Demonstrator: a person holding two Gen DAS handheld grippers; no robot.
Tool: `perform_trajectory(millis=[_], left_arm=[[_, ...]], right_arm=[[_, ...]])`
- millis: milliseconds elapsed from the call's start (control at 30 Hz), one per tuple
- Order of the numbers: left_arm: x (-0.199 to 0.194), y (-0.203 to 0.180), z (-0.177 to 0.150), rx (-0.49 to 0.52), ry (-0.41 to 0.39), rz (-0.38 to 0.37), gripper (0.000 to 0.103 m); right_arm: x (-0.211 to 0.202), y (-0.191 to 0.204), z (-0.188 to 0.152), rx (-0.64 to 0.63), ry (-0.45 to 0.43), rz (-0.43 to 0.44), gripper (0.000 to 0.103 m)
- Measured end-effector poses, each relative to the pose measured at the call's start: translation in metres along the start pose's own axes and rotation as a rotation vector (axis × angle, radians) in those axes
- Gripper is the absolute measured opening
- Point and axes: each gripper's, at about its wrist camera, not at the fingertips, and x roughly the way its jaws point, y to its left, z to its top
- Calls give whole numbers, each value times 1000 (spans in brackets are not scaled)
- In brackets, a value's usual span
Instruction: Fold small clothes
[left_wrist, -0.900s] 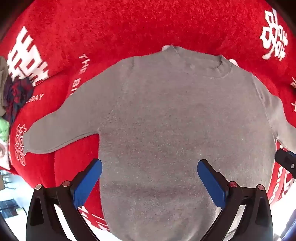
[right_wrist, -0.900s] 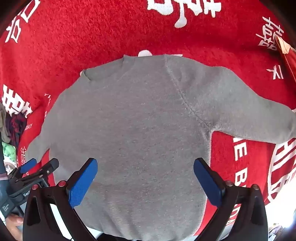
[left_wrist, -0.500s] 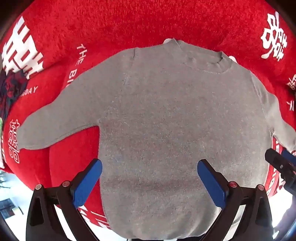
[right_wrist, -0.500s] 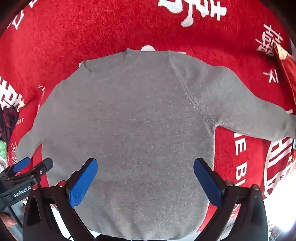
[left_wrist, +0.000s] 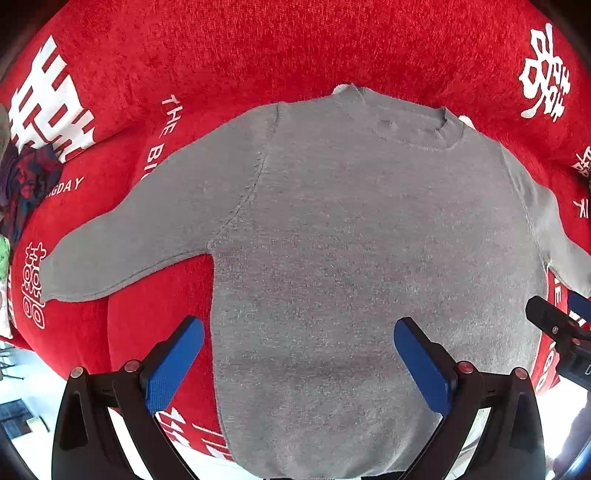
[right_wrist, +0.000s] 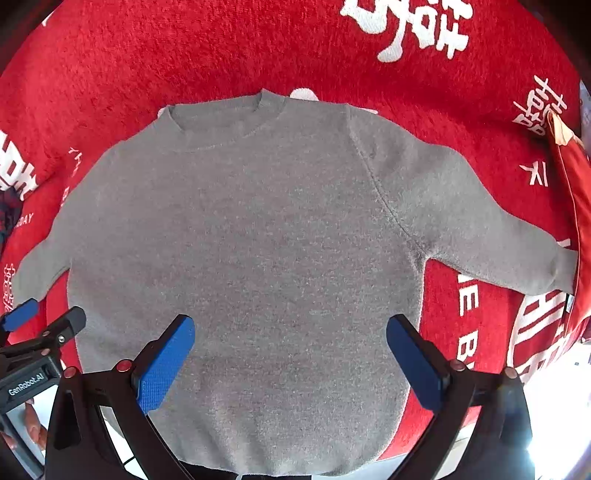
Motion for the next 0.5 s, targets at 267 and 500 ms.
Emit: perform_trajectory(millis=[267, 500], left_arm=[[0, 1, -2, -12, 23, -13, 103], [0, -4, -4, 5, 22, 10, 103]], right_arm=[[3, -1, -2, -5, 9, -17, 103], [4, 0, -4, -19, 13, -21, 103]])
